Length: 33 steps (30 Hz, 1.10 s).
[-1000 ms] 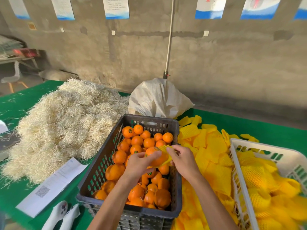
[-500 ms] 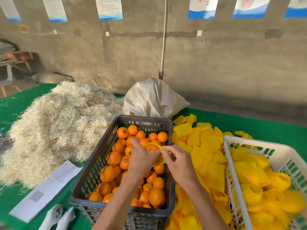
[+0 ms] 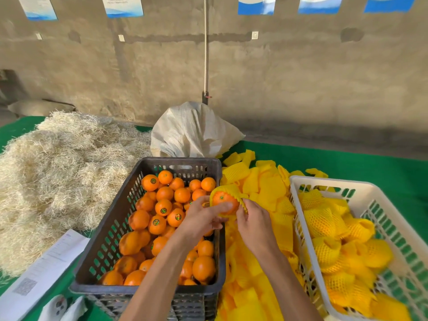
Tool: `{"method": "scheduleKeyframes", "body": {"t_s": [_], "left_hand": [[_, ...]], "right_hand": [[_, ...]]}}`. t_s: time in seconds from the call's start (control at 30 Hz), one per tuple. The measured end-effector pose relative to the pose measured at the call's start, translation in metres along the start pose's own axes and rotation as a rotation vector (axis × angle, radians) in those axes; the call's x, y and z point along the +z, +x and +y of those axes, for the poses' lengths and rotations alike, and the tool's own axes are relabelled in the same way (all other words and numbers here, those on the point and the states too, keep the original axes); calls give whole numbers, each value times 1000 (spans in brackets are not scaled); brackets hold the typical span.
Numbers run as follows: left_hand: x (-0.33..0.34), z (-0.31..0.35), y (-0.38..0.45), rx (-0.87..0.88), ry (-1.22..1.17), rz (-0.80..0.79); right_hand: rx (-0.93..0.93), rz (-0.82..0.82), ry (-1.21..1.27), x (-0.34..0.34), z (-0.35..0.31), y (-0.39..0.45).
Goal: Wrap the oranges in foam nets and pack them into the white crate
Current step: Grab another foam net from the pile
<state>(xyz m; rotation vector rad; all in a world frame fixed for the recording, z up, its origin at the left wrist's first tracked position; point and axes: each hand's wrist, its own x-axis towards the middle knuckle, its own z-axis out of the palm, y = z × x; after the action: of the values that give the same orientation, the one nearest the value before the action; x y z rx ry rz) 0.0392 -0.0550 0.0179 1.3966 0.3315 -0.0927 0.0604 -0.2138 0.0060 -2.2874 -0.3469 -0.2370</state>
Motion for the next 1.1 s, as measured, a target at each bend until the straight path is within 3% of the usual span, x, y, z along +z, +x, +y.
{"method": "scheduleKeyframes", "body": {"t_s": [0.1,0.23,0.33,0.53,0.63,0.8,0.97,1.1], "left_hand": [[23,-5,6,103,161,242],[69,-12,13,248,126,258],[107,-18,19,314,190,166],[189,-31,31,285,280,-101],[222,-40,33,175,164,-273],[248,-53,34,106,164,-363],[230,-55,43,132,158,-265],[184,-51,50,174,252,-103]], "right_hand": [[-28,13,20,-11,7,-6],[-24,177,-24,-29,19,-18],[48,291,-80,-50,41,-27],[145,405,-32,-98,90,-39],[267,495,-85,-114,111,-43],[382,450,-226,-124,135,-46],[285,371,-189,-112,137,-39],[190,204,-183,-82,126,-24]]}}
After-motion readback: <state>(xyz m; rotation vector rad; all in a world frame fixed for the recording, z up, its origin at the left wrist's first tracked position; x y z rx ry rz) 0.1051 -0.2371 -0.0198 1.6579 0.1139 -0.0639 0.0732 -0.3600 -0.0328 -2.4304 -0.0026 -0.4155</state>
